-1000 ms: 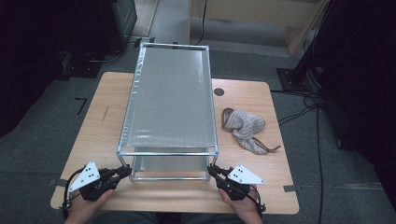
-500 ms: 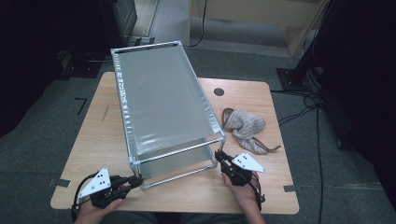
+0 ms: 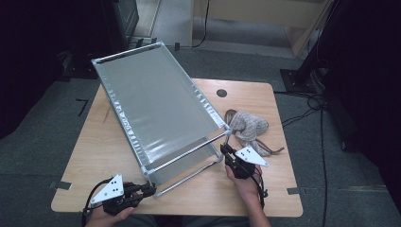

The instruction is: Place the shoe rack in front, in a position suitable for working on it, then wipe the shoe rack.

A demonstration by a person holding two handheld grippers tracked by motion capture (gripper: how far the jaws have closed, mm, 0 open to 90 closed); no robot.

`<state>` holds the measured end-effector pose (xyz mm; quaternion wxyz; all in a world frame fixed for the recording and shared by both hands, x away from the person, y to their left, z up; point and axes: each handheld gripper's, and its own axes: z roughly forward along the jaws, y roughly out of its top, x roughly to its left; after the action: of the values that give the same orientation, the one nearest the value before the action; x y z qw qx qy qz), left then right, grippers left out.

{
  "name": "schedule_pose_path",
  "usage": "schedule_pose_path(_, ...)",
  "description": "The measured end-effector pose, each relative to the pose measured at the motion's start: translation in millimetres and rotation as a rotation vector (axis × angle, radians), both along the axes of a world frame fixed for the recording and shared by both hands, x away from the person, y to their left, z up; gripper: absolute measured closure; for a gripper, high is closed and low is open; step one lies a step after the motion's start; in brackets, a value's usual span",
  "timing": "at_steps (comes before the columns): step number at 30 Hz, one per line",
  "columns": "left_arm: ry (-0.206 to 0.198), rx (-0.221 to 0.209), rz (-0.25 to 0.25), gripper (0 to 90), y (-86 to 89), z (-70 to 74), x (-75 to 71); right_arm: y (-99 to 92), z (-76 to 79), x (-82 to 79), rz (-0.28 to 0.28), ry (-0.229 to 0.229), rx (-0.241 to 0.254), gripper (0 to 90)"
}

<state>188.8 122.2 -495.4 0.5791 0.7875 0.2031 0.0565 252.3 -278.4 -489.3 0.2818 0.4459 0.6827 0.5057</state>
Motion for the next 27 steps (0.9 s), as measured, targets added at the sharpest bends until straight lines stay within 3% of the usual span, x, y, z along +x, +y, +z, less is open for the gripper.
schedule_pose_path(2,-0.008,0.008,-0.003,80.2,-1.3,0.3,-1.4,-6.5,2.3,-3.5,0.064,-0.013,0.042,55.0)
schedule_pose_path(3,-0.01,0.007,-0.003,80.2,-1.1,0.7,-1.7,-10.7,5.0,-6.3,0.09,-0.027,0.048,50.0)
schedule_pose_path(5,-0.005,0.004,-0.004,80.1,-0.4,1.5,-1.8,-21.2,11.3,-13.2,0.11,-0.045,0.063,44.5)
schedule_pose_path(9,0.004,-0.004,-0.012,79.0,-0.1,0.8,-0.1,-42.7,17.4,-20.9,0.092,-0.054,0.107,42.4)
schedule_pose_path(10,0.007,-0.008,-0.017,79.0,0.0,0.3,0.7,-55.3,18.1,-21.7,0.055,-0.058,0.126,42.3)
schedule_pose_path(12,0.024,-0.033,-0.025,76.8,0.6,-0.3,1.4,-66.5,17.6,-19.0,-0.029,-0.047,0.119,42.4)
schedule_pose_path(14,0.026,-0.036,-0.031,74.7,1.8,-0.5,1.6,-74.1,15.5,-11.7,-0.141,-0.011,0.102,42.2)
schedule_pose_path(17,0.028,-0.052,-0.023,72.2,5.1,0.8,1.7,-81.1,10.7,5.0,-0.248,0.052,0.132,41.4)
schedule_pose_path(21,0.032,-0.076,-0.017,70.2,9.3,2.5,2.8,-79.5,10.2,30.6,-0.304,0.116,0.113,36.8)
schedule_pose_path(25,0.033,-0.074,-0.018,69.2,8.6,2.0,3.5,-76.7,14.2,55.3,-0.352,0.14,0.119,32.3)
schedule_pose_path(27,0.032,-0.061,-0.013,68.4,7.2,1.5,3.8,-76.6,13.6,70.5,-0.372,0.19,0.134,31.8)
